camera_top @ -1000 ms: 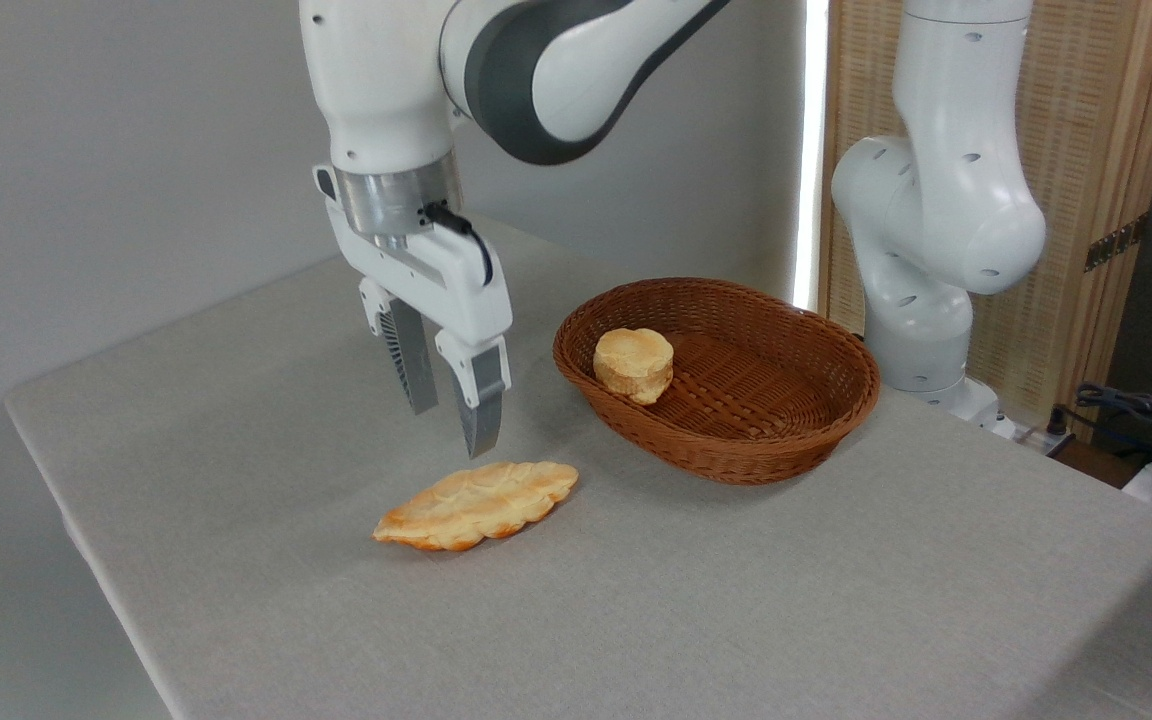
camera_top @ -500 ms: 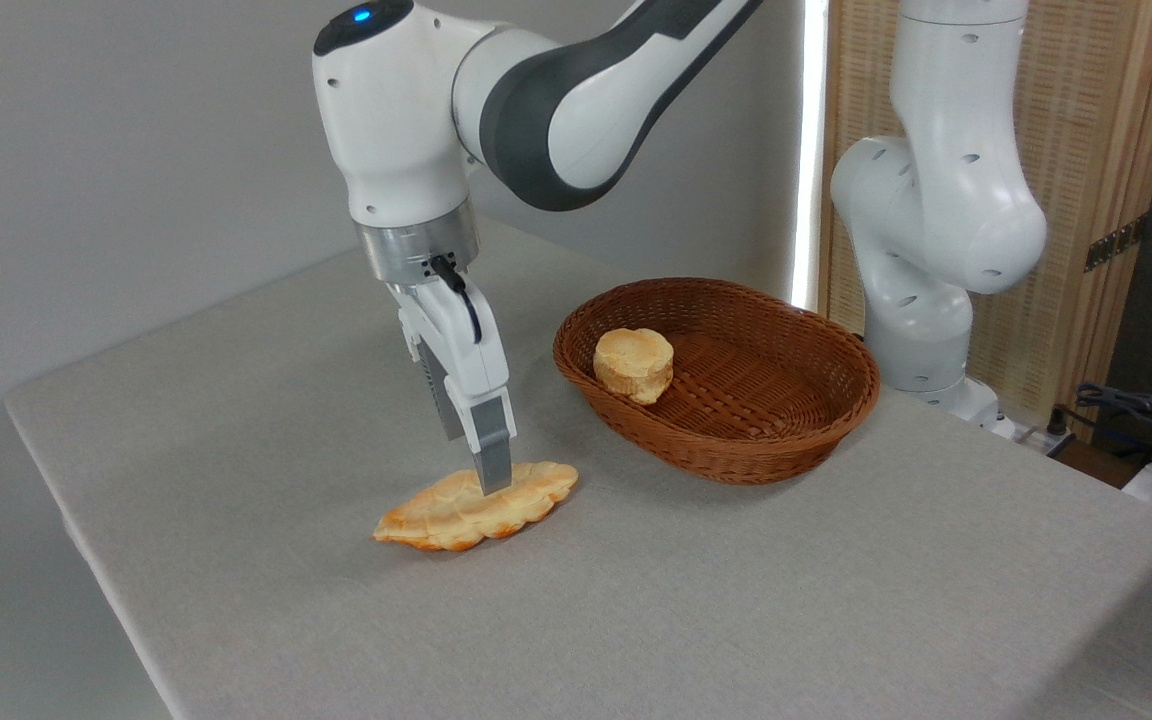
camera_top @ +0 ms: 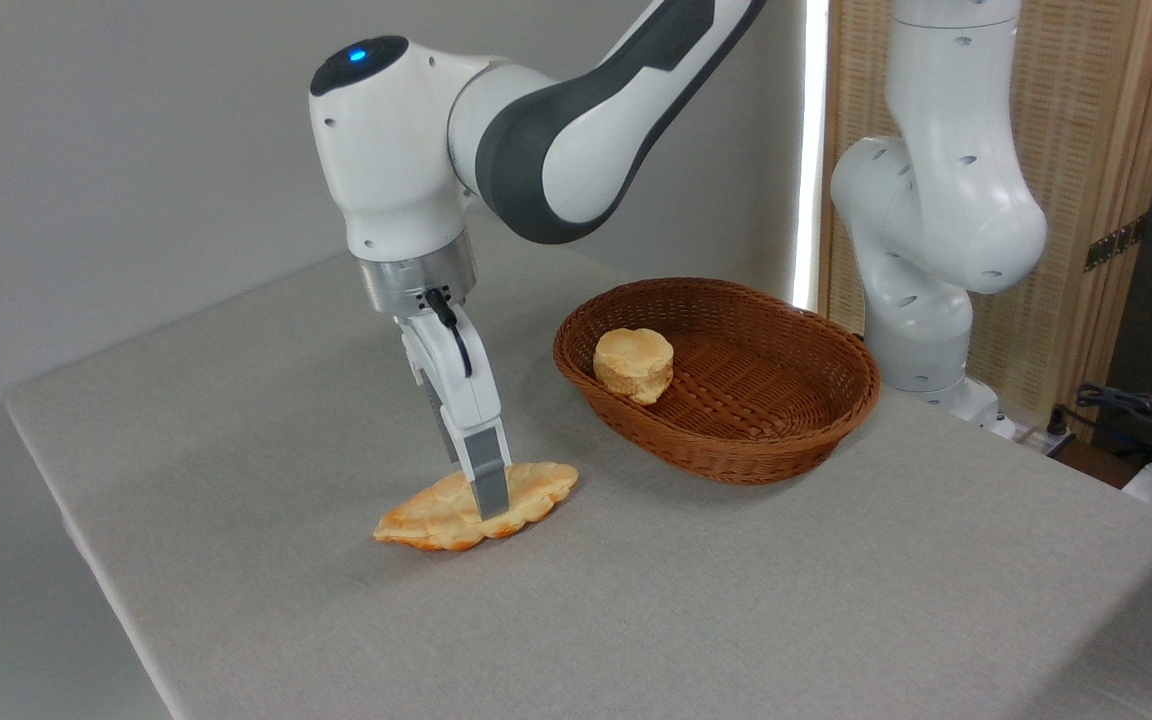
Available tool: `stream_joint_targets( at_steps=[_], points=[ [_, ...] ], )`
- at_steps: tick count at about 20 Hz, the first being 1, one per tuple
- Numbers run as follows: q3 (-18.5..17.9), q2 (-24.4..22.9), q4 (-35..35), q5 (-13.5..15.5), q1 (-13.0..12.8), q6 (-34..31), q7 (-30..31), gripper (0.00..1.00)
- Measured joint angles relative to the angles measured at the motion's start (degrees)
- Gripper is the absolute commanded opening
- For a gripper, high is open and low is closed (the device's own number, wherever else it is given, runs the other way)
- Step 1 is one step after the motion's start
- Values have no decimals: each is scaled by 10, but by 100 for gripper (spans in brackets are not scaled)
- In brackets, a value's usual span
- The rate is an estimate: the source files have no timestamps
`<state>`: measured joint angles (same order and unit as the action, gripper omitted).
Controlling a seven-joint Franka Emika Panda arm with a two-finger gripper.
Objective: Put bread into the basket
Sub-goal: 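Lower the gripper onto the bread slice and close the fingers on it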
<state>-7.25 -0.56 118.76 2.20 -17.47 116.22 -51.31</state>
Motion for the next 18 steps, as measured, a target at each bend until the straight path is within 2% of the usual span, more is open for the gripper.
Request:
stream_joint_targets(
  at_steps=[16,18],
  points=[
    [0,23,0,-7,1,22,-1,99],
    [0,26,0,-7,1,23,-1,72]
  ],
)
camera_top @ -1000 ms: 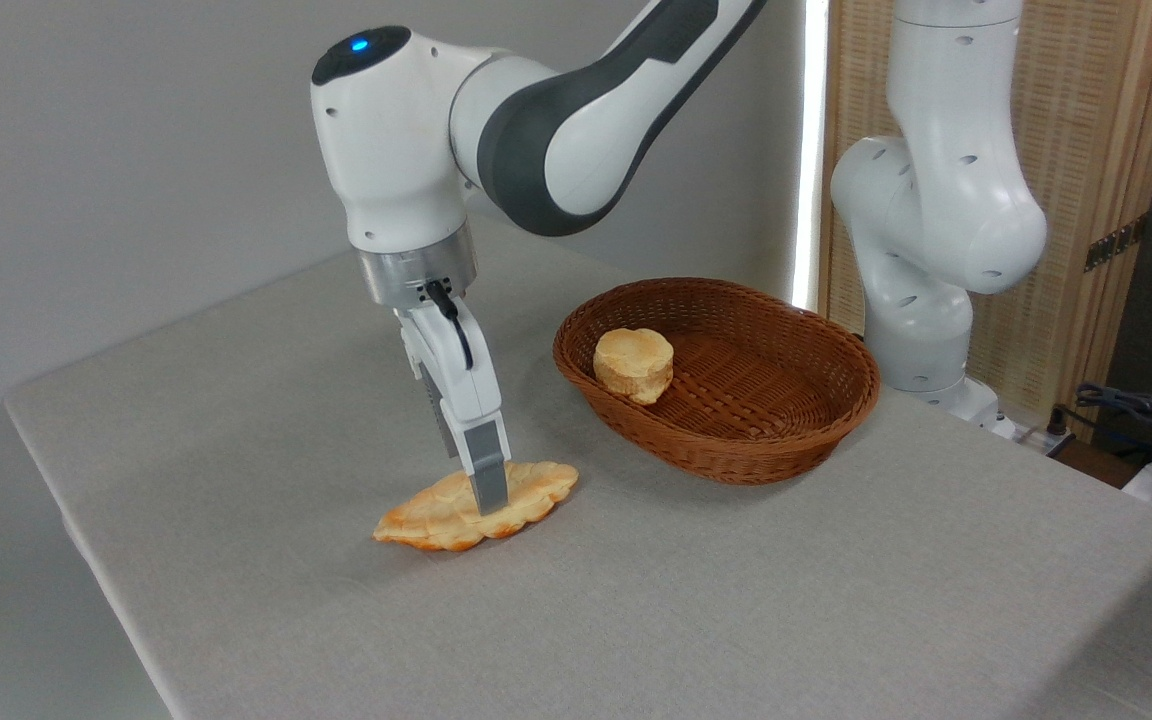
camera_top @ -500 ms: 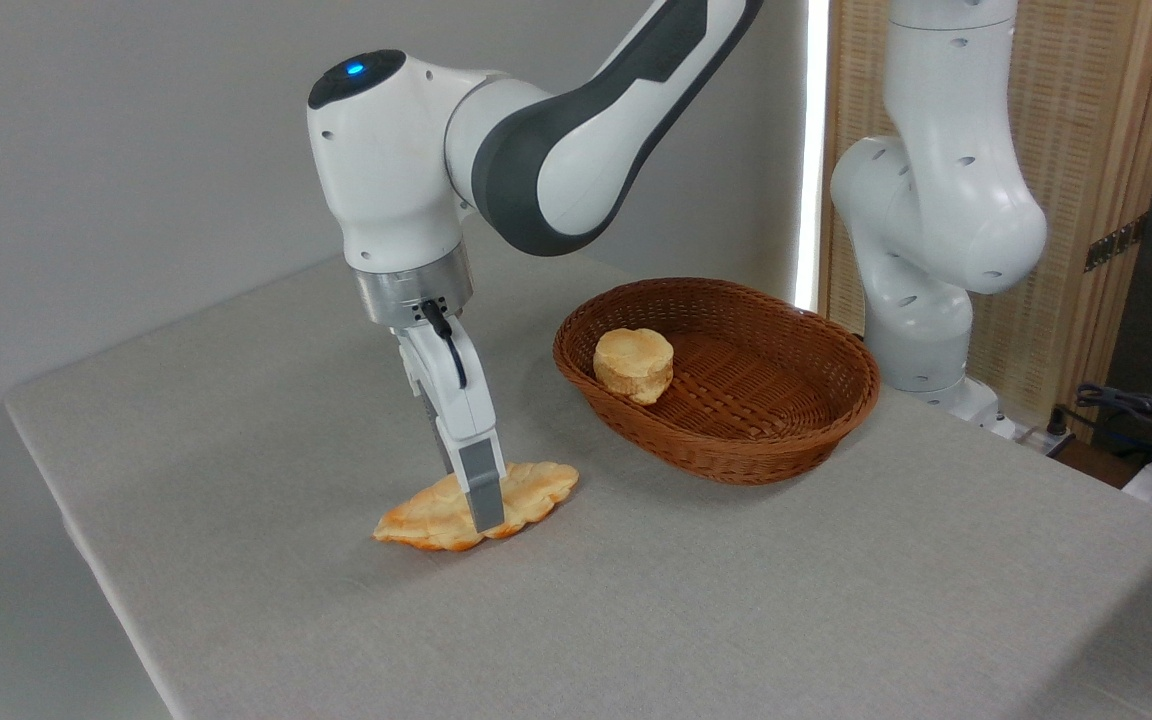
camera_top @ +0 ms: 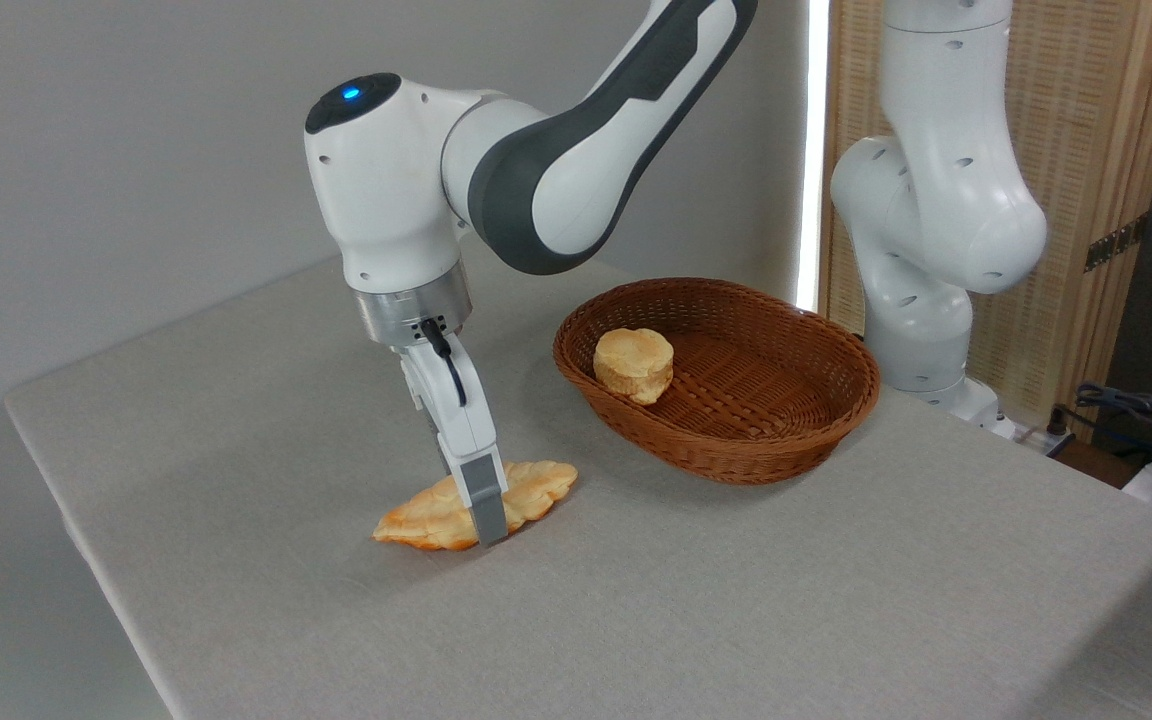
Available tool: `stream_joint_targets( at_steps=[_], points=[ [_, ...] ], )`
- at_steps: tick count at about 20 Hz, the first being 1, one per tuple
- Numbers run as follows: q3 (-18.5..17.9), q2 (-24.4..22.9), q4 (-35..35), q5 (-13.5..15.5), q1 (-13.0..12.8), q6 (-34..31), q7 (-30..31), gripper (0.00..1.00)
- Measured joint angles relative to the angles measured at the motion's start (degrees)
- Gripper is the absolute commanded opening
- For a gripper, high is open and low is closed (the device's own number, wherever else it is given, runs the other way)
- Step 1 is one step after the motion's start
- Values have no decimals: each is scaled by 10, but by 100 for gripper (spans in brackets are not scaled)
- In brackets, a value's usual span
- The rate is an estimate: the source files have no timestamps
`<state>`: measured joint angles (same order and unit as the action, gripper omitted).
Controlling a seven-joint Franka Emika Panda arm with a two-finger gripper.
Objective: Put bread into the basket
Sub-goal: 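Lower the gripper onto the bread slice and close the fingers on it, then lift the gripped bread slice and carry it toward the wicker basket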
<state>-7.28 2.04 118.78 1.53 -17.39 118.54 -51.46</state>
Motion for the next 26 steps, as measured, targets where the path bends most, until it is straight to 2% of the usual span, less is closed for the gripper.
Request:
stream_joint_targets(
  at_steps=[1,3,14,18,22,26],
  points=[
    [0,0,0,0,0,1,0,60],
    [0,0,0,0,0,2,0,54],
    [0,0,-1,0,0,4,0,56],
    [0,-2,-3,1,0,4,3,60],
    [0,-31,-9,8,0,3,60,60],
    [0,-81,-10,8,-2,-28,118,60]
  ],
)
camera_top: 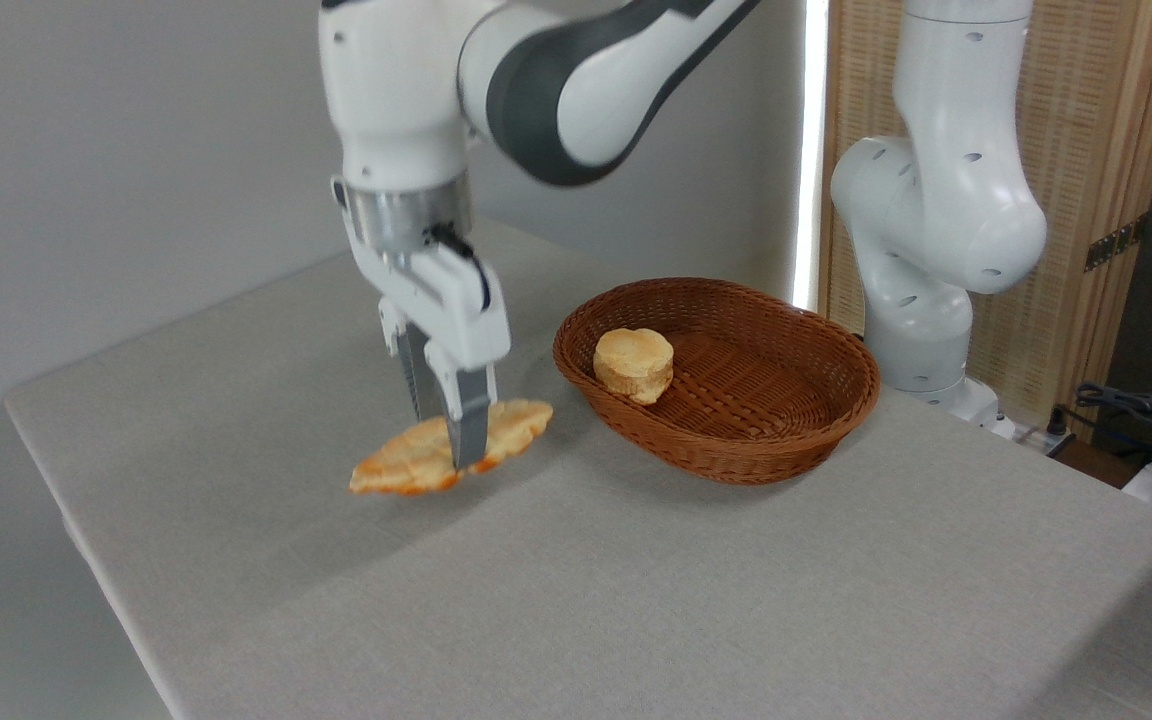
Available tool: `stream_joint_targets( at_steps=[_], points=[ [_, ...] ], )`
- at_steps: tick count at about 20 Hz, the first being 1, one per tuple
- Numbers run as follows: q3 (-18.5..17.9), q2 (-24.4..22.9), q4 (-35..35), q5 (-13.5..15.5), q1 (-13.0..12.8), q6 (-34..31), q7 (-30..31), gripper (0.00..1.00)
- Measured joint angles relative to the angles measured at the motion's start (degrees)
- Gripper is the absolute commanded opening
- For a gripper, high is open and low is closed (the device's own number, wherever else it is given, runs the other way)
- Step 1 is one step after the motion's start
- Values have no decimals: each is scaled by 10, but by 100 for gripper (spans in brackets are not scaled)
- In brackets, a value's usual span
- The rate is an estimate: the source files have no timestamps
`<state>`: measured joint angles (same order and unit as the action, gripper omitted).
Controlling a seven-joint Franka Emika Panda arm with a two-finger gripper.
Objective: Put bread into the basket
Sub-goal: 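Lift the gripped bread slice and carry it toward the wicker basket, then lower the bread slice into the basket beside the round roll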
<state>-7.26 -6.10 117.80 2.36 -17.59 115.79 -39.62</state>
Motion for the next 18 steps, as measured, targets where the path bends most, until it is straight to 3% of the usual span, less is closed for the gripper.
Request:
stream_joint_targets(
  at_steps=[11,13,15,18],
  points=[
    [-12,-123,15,0,2,-195,51,64],
    [-23,-136,30,0,3,-221,57,76],
    [-30,-148,50,0,3,-238,68,100],
    [-30,-154,78,0,2,-255,92,100]
  ],
)
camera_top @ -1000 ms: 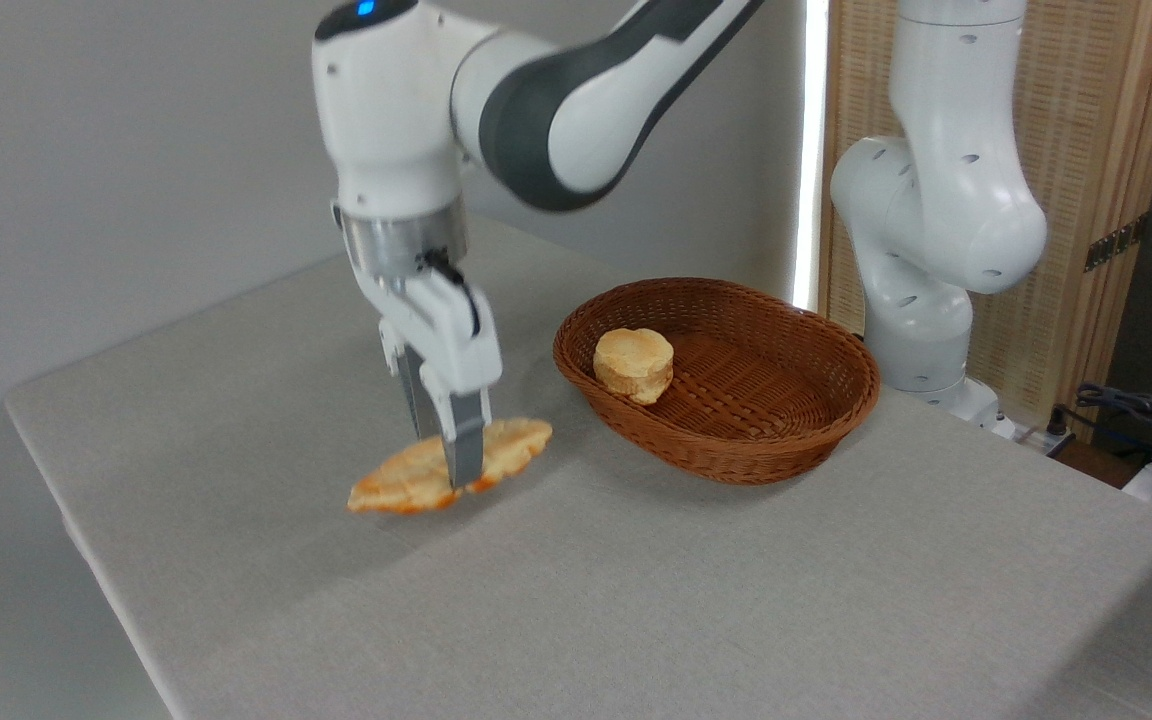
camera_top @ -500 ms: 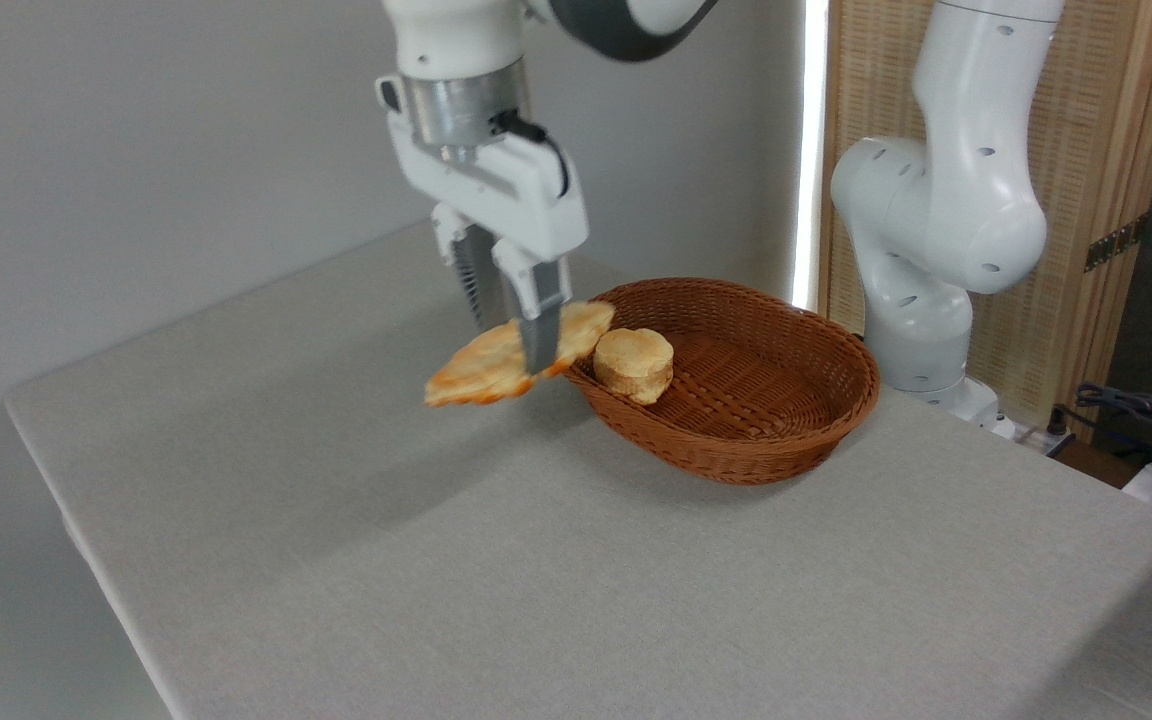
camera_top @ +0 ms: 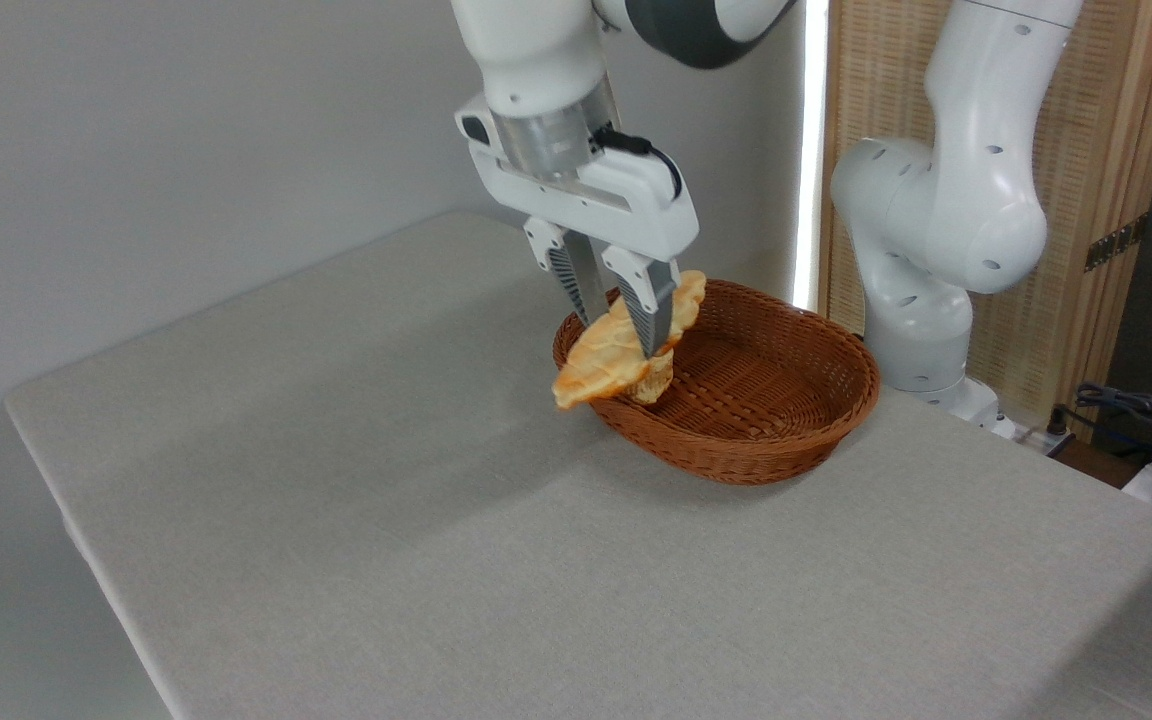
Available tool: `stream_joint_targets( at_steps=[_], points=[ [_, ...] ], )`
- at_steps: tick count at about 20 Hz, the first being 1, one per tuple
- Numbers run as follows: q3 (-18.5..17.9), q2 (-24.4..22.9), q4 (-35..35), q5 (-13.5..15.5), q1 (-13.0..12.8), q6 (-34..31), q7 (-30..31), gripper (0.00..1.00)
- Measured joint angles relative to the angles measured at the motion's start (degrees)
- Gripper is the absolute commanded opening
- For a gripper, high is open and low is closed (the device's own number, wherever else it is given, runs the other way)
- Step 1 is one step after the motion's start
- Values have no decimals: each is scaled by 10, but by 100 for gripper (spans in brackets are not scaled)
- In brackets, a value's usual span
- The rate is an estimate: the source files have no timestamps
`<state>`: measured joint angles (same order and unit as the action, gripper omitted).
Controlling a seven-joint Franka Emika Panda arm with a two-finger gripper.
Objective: Put bread into the basket
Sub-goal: 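Lower the bread slice into the basket beside the round roll, then open the gripper and raise it away from the basket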
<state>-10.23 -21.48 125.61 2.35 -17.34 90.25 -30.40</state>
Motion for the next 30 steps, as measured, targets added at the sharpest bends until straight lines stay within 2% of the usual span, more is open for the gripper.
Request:
stream_joint_targets(
  at_steps=[7,18,23,30],
  points=[
    [7,4,25,0,-13,-14,3,100],
    [10,12,25,0,-17,-23,3,100],
    [15,24,-26,0,-18,13,3,100],
    [13,85,-111,0,-17,92,-12,100]
  ],
)
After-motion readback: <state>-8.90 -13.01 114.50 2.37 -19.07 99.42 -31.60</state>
